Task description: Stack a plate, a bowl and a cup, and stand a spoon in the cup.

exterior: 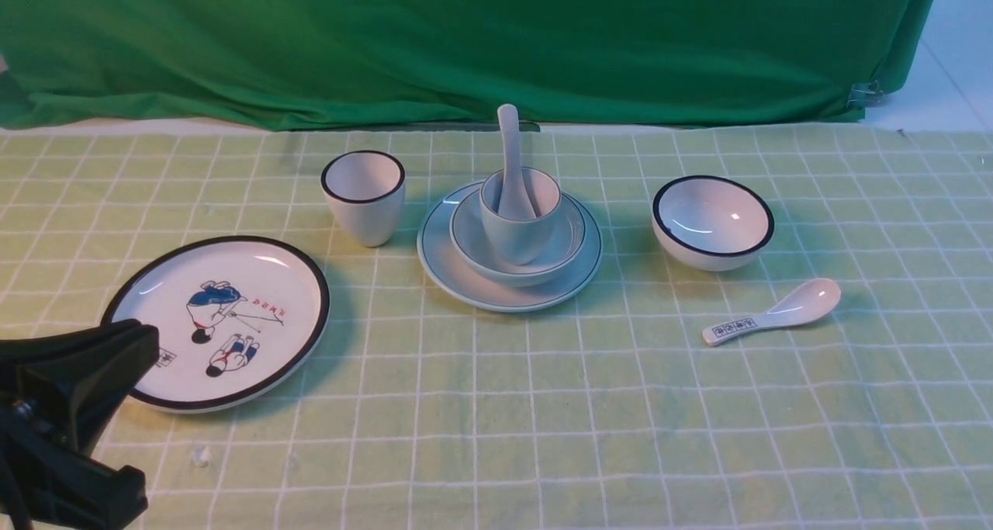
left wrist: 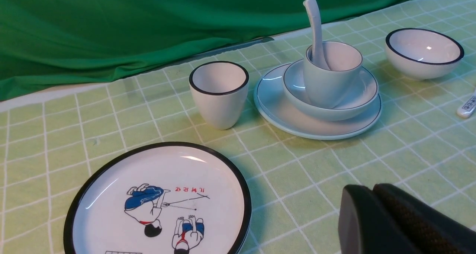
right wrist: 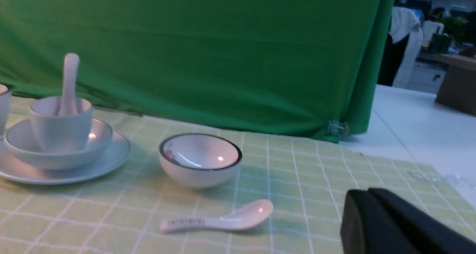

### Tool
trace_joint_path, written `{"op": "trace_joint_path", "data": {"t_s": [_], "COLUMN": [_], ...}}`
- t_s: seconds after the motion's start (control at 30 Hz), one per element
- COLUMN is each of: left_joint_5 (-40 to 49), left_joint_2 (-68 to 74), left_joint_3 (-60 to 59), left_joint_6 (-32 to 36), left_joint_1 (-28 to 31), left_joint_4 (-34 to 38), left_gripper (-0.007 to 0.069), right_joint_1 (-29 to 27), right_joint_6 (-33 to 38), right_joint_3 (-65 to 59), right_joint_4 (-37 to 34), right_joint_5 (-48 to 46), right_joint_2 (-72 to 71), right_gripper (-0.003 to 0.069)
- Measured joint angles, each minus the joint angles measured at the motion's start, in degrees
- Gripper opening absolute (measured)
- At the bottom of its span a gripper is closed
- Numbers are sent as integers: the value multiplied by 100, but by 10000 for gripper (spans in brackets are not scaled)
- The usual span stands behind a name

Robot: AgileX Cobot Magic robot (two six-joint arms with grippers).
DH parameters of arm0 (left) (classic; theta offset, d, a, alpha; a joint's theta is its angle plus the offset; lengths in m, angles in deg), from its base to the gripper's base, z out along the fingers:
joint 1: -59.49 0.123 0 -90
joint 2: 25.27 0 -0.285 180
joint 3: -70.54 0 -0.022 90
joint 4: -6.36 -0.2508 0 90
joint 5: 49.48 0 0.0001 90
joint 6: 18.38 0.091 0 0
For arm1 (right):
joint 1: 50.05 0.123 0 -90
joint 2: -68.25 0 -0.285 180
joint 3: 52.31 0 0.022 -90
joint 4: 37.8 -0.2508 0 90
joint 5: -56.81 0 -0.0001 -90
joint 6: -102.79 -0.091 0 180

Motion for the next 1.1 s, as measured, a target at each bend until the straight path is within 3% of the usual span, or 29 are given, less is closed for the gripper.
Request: {"op": "trace_joint_path", "data": {"t_s": [0.2,1.1], "left_joint_5": [0,0], "left_joint_2": [0,0], "left_joint_3": [0,0], "left_joint_6": [0,5], "left_joint_1": [0,0], "left_joint_4": [0,0], "left_gripper": [16,16], "right_joint_1": [-235,-235], "right_joint_6": [-65,-126], "right_joint_3": [0,0], "right_joint_4": [7,29], "right_joint_5": [-310,-415], "right_joint_2": [-89,24], "right_gripper": [20,76]}}
